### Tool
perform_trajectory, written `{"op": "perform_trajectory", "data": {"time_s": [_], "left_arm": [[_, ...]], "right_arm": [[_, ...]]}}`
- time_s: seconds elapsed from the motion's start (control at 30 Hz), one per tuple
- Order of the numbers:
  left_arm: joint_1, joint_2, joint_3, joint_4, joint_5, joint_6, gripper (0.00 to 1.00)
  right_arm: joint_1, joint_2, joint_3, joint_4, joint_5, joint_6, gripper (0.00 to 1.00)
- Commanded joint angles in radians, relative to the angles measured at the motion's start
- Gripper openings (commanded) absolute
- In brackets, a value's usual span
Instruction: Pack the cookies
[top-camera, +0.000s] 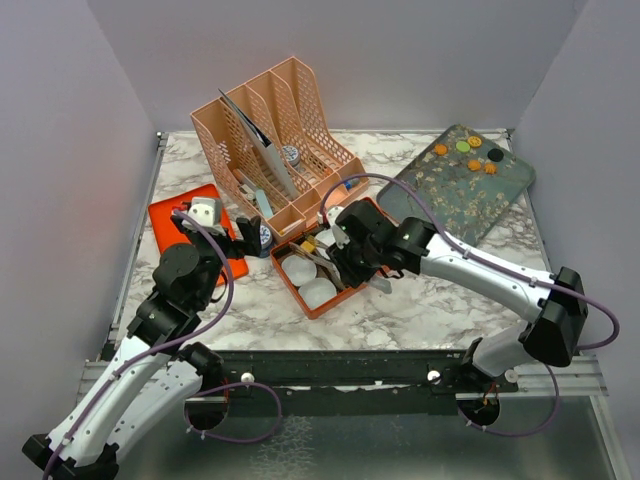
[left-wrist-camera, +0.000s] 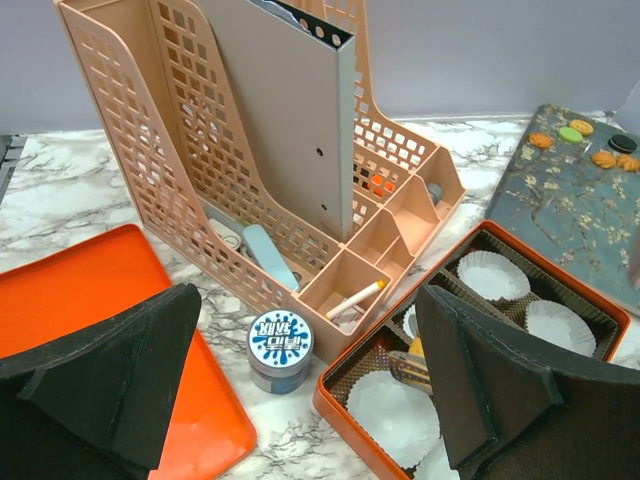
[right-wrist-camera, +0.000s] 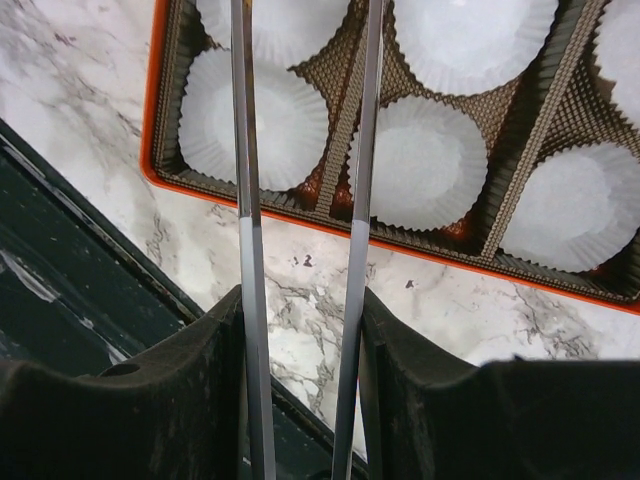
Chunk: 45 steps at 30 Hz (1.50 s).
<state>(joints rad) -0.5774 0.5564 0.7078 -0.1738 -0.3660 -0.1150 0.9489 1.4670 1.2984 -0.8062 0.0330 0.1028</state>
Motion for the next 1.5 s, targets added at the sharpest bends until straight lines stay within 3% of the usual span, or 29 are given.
{"op": "perform_trajectory", "data": {"time_s": [0.0,0.8,0.93,1.1,1.47], "left_arm": [[0.005,-0.001,-0.011,0.012,0.012,-0.003,0.99],[0.007,0.011,-0.009,0.013,0.028,-0.006,0.99],[0.009,0.012,-0.008,0.011,0.031,-0.006,0.99],[0.008,0.011,-0.008,0.012,0.032,-0.006,0.99],[0.011,0.010,-0.008,0.011,0.032,-0.008,0.99]], "right_arm": [[0.012,0.031,-0.033,0.049,0.007,-0.015,0.21],[0.057,0.142,-0.080,0.155,-0.083,-0.005,0.25],[0.059,0.147,-0.083,0.153,-0.076,-0.001,0.31],[0.060,0.144,-0.080,0.151,-0.072,0.001,0.45],[0.060,0.130,-0.073,0.143,-0.062,0.002,0.54]]}}
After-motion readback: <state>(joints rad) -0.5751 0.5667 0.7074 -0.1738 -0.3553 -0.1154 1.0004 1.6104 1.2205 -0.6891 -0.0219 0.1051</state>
